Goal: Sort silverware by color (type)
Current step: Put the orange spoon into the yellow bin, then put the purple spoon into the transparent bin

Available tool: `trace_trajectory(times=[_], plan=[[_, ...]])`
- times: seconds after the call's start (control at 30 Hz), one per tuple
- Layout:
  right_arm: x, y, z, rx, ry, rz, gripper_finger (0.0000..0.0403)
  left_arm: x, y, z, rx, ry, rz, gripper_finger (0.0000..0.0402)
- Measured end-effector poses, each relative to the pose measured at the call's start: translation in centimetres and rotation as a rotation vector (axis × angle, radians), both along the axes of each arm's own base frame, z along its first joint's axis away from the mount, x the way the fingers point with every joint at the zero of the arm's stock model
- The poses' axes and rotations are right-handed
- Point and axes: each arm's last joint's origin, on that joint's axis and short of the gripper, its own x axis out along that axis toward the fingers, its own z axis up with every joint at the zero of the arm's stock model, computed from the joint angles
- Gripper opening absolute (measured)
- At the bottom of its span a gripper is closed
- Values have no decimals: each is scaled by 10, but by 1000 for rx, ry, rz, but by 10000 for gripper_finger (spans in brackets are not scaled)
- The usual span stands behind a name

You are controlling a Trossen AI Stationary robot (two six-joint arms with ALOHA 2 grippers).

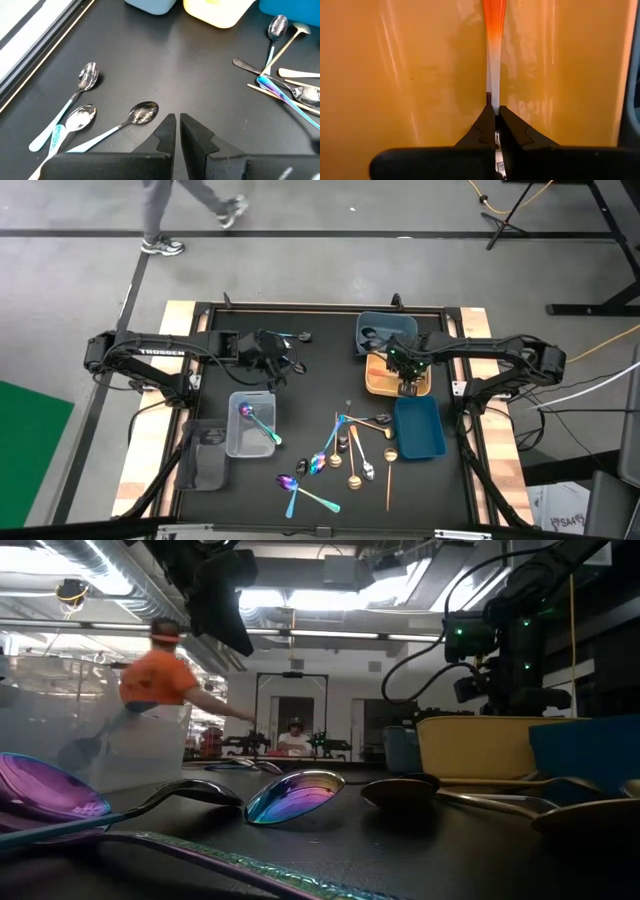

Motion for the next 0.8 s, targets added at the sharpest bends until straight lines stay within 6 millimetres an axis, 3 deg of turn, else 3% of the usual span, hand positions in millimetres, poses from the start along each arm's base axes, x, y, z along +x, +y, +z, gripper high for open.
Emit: trace_trajectory(times=[0.17,0.53,0.8], plan=[[0,0,0,6,-2,1,8,0,0,0,0,0,1,18],[0,0,0,6,-6,0,96,0,0,0,-1,-1,2,18],[0,0,0,6,-7,0,102,0,0,0,-18,-8,15,18]])
